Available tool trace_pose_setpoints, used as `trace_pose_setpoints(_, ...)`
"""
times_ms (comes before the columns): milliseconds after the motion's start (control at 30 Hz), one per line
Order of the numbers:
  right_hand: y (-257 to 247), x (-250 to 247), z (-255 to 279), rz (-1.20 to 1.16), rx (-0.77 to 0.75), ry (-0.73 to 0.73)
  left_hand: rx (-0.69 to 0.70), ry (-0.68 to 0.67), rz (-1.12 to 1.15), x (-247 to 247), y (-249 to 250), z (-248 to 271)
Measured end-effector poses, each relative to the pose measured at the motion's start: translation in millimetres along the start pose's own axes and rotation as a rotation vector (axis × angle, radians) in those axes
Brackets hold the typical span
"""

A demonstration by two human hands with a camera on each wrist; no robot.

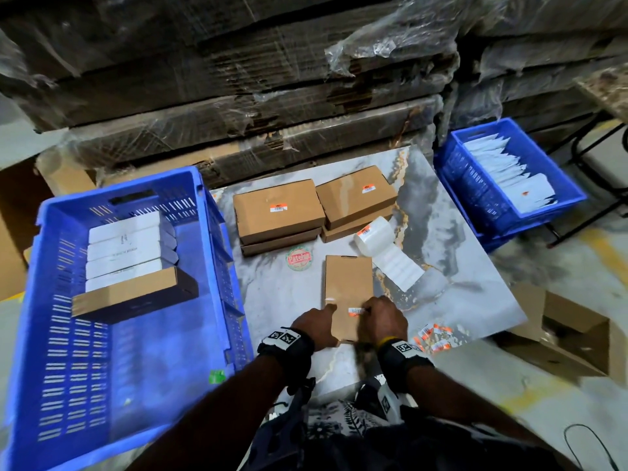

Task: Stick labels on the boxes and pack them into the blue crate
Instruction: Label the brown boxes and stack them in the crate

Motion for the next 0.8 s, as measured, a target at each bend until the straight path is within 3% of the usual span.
trace_pose_setpoints(433,3.6,-3.1,0.9,-0.077,0.049,0.016,0.011,-0.002,0.015,-2.4,-0.5,2.3)
trace_pose_setpoints(800,-0.4,0.5,0.6,0.024,0.055,0.006,0.010,-0.030,0.000,-2.7,0.6,4.2)
Point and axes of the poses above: each hand's wrist, its own z-axis away from the middle knuckle, its own x-axis out of the palm, y = z × x, the point moved 8 cm from there along -z, towards the middle knuckle, and after that the axes turned 8 degrees about -y, right-handed, at the moved point
